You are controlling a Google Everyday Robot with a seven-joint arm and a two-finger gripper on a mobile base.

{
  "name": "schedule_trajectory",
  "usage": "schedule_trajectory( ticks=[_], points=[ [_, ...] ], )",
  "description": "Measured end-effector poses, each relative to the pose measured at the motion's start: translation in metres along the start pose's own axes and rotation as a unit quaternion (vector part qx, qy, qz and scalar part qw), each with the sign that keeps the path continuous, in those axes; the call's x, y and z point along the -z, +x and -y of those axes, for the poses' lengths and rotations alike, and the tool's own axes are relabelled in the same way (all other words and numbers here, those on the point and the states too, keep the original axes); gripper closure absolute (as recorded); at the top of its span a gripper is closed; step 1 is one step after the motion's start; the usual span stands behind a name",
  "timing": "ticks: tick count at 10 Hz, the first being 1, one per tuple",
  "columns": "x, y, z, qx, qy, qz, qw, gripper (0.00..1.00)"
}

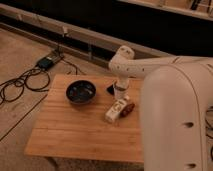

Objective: Place the white sponge in the ceramic bowl

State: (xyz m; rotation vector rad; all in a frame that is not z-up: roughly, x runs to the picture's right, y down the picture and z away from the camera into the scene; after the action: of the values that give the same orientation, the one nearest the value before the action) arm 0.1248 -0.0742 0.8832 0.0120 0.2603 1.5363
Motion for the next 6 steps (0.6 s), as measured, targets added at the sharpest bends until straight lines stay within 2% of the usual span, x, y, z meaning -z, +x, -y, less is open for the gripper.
schedule_trajectory(
  ticks=[2, 3, 4, 6],
  points=[
    [0.0016, 0.0047, -0.0036, 0.000, -0.005, 0.005, 1.0000, 0.32],
    [0.0019, 0.0058, -0.0050, 0.001, -0.006, 0.006, 1.0000, 0.24],
    [0.0024, 0.0054, -0.0060, 0.002, -0.006, 0.008, 0.9999, 0.21],
    [0.0036, 0.0012, -0.0106, 0.006, -0.008, 0.014, 0.9999, 0.20]
  ],
)
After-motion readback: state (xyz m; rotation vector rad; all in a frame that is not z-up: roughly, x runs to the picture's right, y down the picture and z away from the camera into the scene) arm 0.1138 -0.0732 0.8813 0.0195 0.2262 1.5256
